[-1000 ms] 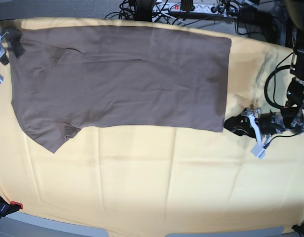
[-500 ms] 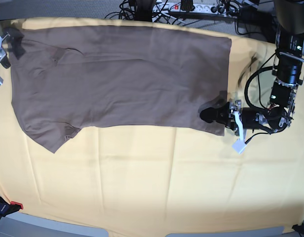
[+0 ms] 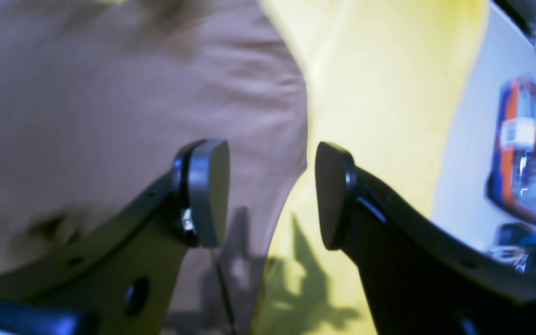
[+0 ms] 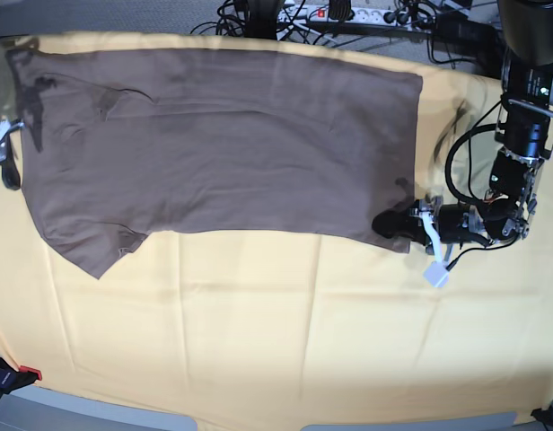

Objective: Fold the T-shirt properly
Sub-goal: 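Release the shirt and move both grippers to the hem corners, then grasp the hem corners with both grippers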

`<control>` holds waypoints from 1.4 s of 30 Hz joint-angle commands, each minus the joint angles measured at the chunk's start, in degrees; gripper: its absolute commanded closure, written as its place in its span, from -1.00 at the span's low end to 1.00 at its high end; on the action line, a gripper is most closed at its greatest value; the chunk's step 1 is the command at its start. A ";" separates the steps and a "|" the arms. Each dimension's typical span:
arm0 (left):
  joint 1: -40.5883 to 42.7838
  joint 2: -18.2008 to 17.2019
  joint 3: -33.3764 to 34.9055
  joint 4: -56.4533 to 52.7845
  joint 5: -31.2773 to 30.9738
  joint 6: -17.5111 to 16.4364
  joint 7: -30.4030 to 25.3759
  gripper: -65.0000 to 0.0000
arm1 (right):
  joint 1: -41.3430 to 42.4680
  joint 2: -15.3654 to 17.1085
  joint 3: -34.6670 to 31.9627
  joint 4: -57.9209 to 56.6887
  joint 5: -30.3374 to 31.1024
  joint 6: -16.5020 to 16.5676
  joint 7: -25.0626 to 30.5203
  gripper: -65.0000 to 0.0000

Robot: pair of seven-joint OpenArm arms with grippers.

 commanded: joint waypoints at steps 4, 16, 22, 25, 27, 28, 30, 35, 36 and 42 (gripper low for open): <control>-2.25 -0.26 -0.50 0.70 -1.18 -0.34 -1.27 1.00 | 10.43 -2.64 -0.04 -9.90 0.98 1.73 2.27 -0.12; -1.57 0.55 -0.50 0.70 -0.96 -0.34 -1.18 1.00 | 34.93 -3.65 -7.72 -46.07 0.70 3.63 2.14 -0.12; -1.60 0.55 -0.50 0.70 -0.96 -0.34 -0.98 1.00 | 41.90 -3.61 -8.13 -58.99 -3.63 3.58 3.19 -0.12; -1.60 0.55 -0.50 0.70 -0.96 -0.34 -1.01 1.00 | 41.66 -4.20 -8.13 -59.84 -2.45 3.58 2.43 -0.12; -1.62 0.57 -0.50 0.70 -0.98 -0.34 -1.03 1.00 | 41.68 -4.79 -8.15 -59.84 -0.61 4.55 -0.61 -0.12; -1.62 0.59 -0.50 0.70 -0.96 -0.34 -1.01 1.00 | 41.68 -5.01 -8.15 -59.84 0.94 5.07 -2.43 -0.12; -1.60 0.61 -0.50 0.70 -0.94 -0.34 -1.01 1.00 | 41.66 -5.29 -8.15 -59.84 2.73 5.46 -4.48 -0.12; -1.60 0.68 -0.50 0.70 -0.98 -0.34 -1.01 1.00 | 41.68 -5.05 -8.13 -59.84 1.79 5.46 -2.12 -0.11; -1.60 0.68 -0.50 0.70 -0.96 -0.34 -1.01 1.00 | 41.66 -4.96 -8.13 -59.84 1.81 5.46 -1.75 -0.11; -1.62 1.16 -0.50 0.70 -0.98 -0.34 -1.07 1.00 | 41.70 -4.92 -8.13 -59.84 1.77 5.46 0.70 0.42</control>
